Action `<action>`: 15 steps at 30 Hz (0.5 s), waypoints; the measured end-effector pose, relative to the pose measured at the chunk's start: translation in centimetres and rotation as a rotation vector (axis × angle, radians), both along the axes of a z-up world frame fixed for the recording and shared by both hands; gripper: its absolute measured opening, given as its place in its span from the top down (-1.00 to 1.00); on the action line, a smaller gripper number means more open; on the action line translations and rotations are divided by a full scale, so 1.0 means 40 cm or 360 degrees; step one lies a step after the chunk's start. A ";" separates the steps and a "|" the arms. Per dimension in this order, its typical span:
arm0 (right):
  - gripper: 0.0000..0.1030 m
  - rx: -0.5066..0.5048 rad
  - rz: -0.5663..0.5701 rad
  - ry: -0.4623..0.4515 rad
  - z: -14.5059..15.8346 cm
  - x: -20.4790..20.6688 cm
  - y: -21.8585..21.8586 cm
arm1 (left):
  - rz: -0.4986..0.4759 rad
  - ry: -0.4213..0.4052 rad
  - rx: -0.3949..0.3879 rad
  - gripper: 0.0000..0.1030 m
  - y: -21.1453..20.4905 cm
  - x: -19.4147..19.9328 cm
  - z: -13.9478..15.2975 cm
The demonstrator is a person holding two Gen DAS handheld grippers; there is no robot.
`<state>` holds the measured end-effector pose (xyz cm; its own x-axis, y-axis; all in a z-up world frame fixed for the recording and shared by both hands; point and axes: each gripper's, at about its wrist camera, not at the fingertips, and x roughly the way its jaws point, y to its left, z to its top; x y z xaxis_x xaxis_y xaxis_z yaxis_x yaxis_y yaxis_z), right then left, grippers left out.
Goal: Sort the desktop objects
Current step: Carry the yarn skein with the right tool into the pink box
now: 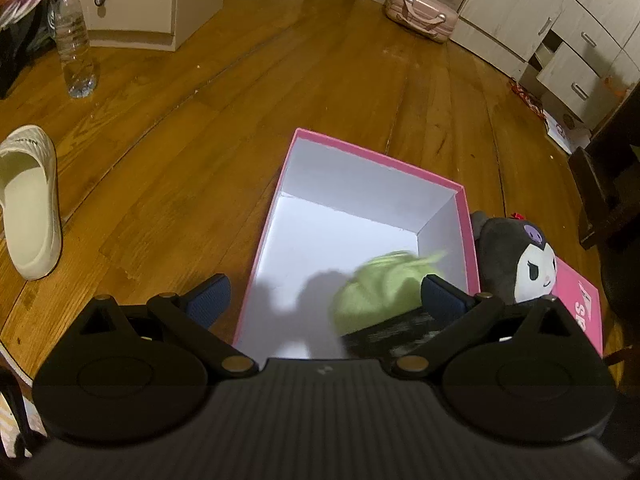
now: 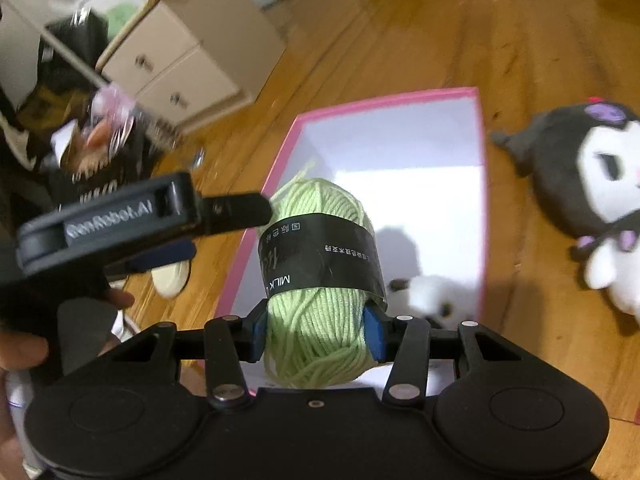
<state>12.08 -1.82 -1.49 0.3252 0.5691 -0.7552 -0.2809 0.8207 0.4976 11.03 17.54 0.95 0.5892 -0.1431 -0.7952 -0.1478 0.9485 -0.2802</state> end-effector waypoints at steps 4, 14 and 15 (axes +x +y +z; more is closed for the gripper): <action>-0.03 -0.0024 0.0077 0.0124 -0.040 0.012 0.053 | -0.0030 0.0043 0.0094 -1.00 0.008 0.005 -0.010; -0.07 -0.0207 0.0108 0.0260 -0.123 0.035 0.104 | -0.0014 0.0136 0.0131 -1.00 0.011 0.026 -0.043; -0.07 -0.0236 0.0108 0.0263 -0.128 0.037 0.106 | -0.0013 0.0147 0.0122 -1.00 0.011 0.027 -0.047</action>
